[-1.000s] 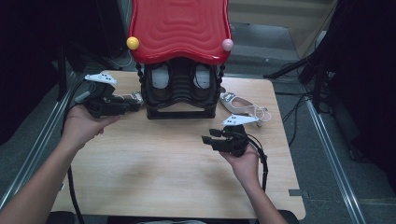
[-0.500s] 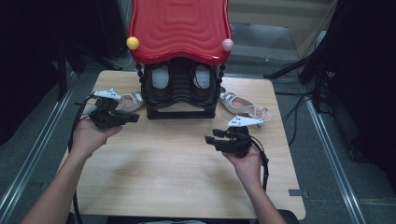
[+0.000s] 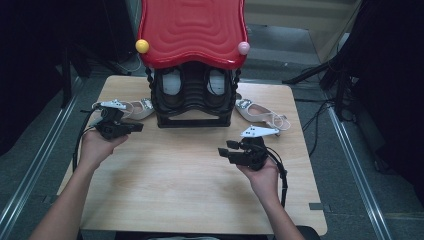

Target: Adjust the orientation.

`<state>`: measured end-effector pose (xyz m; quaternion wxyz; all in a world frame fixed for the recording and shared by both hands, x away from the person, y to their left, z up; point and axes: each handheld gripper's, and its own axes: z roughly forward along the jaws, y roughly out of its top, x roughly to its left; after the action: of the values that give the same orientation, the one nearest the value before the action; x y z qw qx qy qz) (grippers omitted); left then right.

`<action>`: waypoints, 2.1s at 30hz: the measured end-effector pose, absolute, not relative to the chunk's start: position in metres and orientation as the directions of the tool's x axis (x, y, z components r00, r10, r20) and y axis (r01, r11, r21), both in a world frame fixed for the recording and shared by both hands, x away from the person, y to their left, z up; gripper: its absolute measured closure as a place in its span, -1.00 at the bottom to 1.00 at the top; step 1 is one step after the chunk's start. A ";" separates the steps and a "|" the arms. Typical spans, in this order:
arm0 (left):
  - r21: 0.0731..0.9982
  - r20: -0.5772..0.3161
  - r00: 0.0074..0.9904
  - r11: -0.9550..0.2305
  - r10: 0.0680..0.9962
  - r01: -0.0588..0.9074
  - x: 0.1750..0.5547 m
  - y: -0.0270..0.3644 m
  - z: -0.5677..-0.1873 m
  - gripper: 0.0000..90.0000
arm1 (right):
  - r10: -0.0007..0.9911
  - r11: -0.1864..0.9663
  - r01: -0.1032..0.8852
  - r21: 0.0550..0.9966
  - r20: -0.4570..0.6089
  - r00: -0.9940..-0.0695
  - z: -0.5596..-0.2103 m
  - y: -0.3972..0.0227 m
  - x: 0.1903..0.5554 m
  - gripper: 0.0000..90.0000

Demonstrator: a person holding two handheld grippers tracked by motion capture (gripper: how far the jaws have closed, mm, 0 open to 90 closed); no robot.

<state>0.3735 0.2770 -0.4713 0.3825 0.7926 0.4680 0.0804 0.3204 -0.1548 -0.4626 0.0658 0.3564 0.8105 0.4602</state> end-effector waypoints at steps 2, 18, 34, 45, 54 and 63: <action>0.675 -0.212 0.549 -0.285 0.809 0.680 0.380 0.278 -0.476 1.00 | 0.639 0.315 0.516 0.796 0.224 -0.736 -0.464 -0.156 0.319 0.20; 0.678 -0.220 0.480 -0.221 0.849 0.701 0.422 0.291 -0.506 1.00 | 0.665 0.311 0.528 0.790 0.216 -0.715 -0.468 -0.160 0.308 0.20; 0.665 -0.189 0.414 -0.194 0.891 0.721 0.451 0.285 -0.524 1.00 | 0.688 0.307 0.537 0.786 0.207 -0.696 -0.473 -0.167 0.297 0.21; 0.672 -0.230 0.418 -0.167 0.879 0.722 0.453 0.281 -0.518 1.00 | 0.701 0.294 0.543 0.787 0.210 -0.682 -0.473 -0.173 0.295 0.21; 0.682 -0.236 0.455 -0.187 0.859 0.707 0.426 0.294 -0.498 1.00 | 0.694 0.297 0.540 0.787 0.211 -0.688 -0.473 -0.172 0.299 0.21; 0.696 -0.253 0.450 -0.162 0.856 0.699 0.402 0.309 -0.484 1.00 | 0.688 0.309 0.534 0.787 0.203 -0.697 -0.473 -0.169 0.307 0.21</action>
<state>0.4020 0.3093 -0.4841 0.3926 0.7556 0.5148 0.1001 0.3070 -0.1688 -0.4731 0.0857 0.3799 0.8045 0.4485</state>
